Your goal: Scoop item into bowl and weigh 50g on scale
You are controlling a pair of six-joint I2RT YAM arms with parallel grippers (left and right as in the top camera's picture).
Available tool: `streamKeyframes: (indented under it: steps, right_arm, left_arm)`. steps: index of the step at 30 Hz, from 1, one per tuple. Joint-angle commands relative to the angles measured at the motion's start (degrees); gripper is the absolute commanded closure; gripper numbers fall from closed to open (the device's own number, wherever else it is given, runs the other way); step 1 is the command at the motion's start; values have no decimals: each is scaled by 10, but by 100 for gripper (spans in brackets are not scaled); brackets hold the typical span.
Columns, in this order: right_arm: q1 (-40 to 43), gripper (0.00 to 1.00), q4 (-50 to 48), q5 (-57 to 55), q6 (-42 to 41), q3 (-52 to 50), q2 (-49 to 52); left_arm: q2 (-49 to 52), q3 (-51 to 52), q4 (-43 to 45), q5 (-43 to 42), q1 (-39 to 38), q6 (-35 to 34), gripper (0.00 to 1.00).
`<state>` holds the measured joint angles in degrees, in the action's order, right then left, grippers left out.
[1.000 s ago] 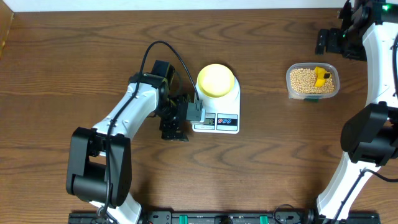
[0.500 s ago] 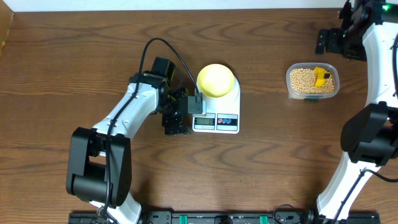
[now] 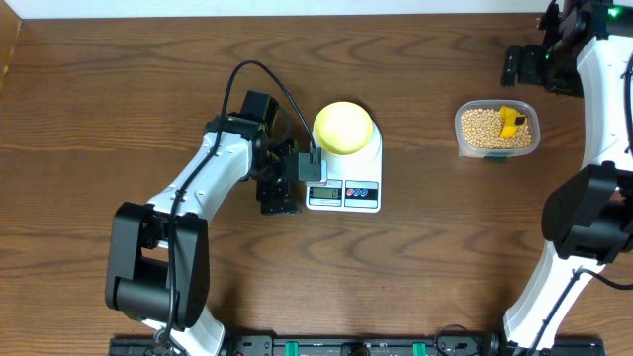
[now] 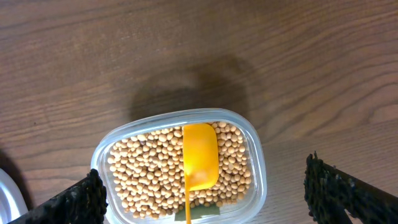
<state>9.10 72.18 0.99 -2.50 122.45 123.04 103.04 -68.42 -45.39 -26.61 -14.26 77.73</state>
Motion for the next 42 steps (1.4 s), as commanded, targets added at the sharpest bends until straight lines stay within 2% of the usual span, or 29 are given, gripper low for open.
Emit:
streamKeyframes:
  steps: [1,22,29,34,39,42]
  right_arm:
    - [2,1,0,-7,0,8,0]
    - [2,1,-12,-5,0,8,0]
    - [3,1,9,-78,0,9,-2]
    - [2,1,29,-71,-6,14,-4]
    - [2,1,56,-5,-2,38,-10]
    - [2,13,71,9,-2,46,-20]
  left_arm:
    - [-12,7,-3,3,1,-9,2]
    - [-12,7,-3,3,1,-9,2]
    - [-12,7,-3,3,1,-9,2]
    - [-12,7,-3,3,1,-9,2]
    - [-12,7,-3,3,1,-9,2]
    - [-12,7,-3,3,1,-9,2]
